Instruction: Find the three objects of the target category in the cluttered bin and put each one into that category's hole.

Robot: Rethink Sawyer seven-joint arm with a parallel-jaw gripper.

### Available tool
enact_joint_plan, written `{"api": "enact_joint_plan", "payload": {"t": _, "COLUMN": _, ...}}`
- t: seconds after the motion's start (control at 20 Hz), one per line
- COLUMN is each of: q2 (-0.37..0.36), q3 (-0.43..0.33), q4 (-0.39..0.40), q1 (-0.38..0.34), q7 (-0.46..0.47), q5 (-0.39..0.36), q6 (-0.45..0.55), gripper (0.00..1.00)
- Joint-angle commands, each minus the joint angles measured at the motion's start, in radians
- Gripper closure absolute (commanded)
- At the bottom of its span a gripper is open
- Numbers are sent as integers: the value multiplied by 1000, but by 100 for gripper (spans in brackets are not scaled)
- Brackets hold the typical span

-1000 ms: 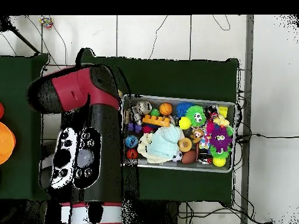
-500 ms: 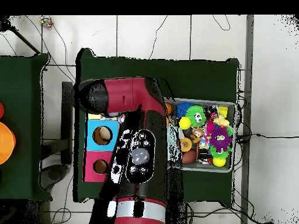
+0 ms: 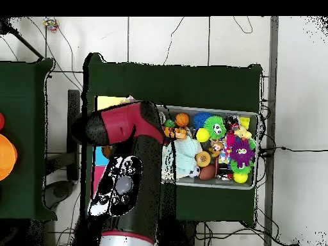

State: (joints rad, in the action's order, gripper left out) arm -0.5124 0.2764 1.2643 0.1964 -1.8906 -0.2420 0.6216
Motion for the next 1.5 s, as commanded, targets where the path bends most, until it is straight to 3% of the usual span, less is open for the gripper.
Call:
{"api": "enact_joint_plan", "payload": {"t": 0.05, "q2": -51, "q3": 12, "q4": 155, "q1": 72, "q7": -147, "q5": -47, "q6": -41, "gripper": 100}}
{"api": "enact_joint_plan", "payload": {"t": 0.15, "q2": -134, "q3": 4, "q4": 235, "q1": 83, "q7": -147, "q5": -23, "q6": -68, "gripper": 100}}
{"api": "enact_joint_plan", "payload": {"t": 0.2, "q2": -176, "q3": 36, "q4": 253, "q1": 112, "q7": -174, "q5": -28, "q6": -87, "gripper": 100}}
{"api": "enact_joint_plan", "payload": {"t": 0.4, "q2": -258, "q3": -13, "q4": 263, "q1": 80, "q7": -138, "q5": 76, "q6": 77, "gripper": 100}}
{"api": "enact_joint_plan", "payload": {"t": 0.5, "q2": -236, "q3": -118, "q4": 272, "q1": 5, "q7": -69, "q5": 162, "q6": 184, "gripper": 100}}
{"api": "enact_joint_plan", "payload": {"t": 0.6, "q2": -183, "q3": -118, "q4": 199, "q1": -6, "q7": -83, "q5": 163, "q6": 152, "gripper": 100}}
{"api": "enact_joint_plan", "payload": {"t": 0.75, "q2": -120, "q3": -180, "q4": 212, "q1": -63, "q7": -57, "q5": 199, "q6": 91, "gripper": 100}}
{"api": "enact_joint_plan", "payload": {"t": 0.85, "q2": -111, "q3": -162, "q4": 221, "q1": -58, "q7": -66, "q5": 181, "q6": 54, "gripper": 100}}
{"api": "enact_joint_plan", "payload": {"t": 1.25, "q2": -111, "q3": -147, "q4": 215, "q1": -65, "q7": -37, "q5": 145, "q6": 82, "gripper": 100}}
{"api": "enact_joint_plan", "payload": {"t": 1.5, "q2": -97, "q3": -83, "q4": 180, "q1": -11, "q7": -33, "q5": 64, "q6": 52, "gripper": 100}}
